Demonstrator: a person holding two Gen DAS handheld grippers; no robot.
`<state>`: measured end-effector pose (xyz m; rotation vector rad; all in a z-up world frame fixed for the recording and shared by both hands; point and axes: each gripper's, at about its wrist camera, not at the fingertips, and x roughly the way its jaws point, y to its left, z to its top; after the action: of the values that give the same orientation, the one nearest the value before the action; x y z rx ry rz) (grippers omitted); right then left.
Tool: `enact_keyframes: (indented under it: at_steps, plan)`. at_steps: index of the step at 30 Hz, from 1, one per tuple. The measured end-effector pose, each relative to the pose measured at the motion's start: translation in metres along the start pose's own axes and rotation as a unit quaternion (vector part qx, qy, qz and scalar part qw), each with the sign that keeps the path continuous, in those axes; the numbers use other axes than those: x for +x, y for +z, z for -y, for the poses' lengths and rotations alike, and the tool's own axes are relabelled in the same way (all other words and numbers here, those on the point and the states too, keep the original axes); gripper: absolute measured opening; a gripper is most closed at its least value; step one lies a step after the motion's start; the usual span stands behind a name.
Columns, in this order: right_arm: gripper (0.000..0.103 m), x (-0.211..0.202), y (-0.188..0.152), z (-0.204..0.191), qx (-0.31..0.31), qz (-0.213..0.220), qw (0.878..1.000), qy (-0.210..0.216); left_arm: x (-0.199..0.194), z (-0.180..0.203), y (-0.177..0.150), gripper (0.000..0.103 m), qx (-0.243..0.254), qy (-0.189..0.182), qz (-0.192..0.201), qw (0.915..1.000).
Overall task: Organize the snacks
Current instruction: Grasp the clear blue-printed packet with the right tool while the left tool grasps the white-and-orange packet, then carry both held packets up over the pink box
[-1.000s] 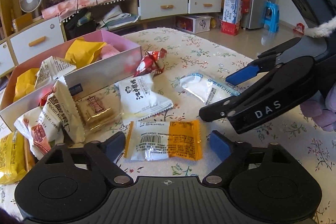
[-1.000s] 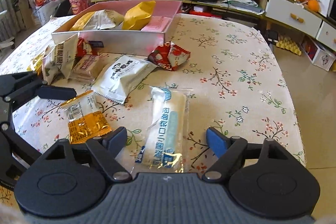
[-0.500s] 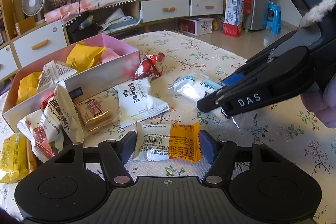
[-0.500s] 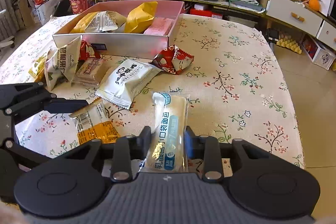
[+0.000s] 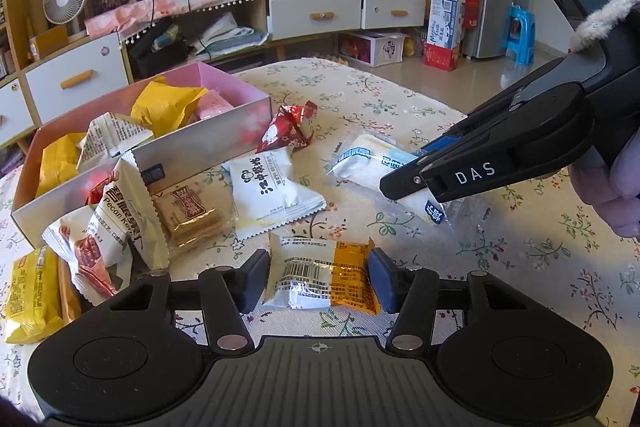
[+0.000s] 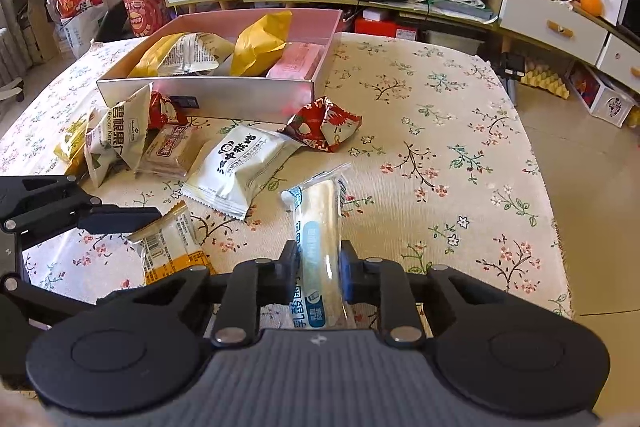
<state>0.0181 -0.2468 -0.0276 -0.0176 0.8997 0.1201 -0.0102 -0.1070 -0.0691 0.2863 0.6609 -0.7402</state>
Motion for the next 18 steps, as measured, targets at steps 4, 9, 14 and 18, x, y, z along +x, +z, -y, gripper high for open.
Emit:
enact_keyframes:
  at_steps: [4, 9, 14, 18]
  plan:
    - [0.018, -0.001, 0.001, 0.000, 0.002, 0.000, 1.000, -0.002, -0.004, -0.001, 0.000, 0.051, 0.000, 0.002, 0.001, 1.0000]
    - [0.017, -0.005, 0.004, 0.003, 0.011, 0.007, 1.000, 0.002, -0.010, -0.004, 0.003, 0.052, -0.004, 0.003, 0.008, 1.0000]
    - [0.015, -0.009, 0.007, 0.005, 0.017, 0.016, 1.000, 0.004, -0.015, -0.007, 0.006, 0.052, -0.009, 0.007, 0.013, 0.9999]
    - [0.015, -0.007, 0.008, 0.003, 0.014, 0.010, 1.000, 0.004, -0.018, -0.009, 0.008, 0.052, -0.012, 0.007, 0.015, 0.9998]
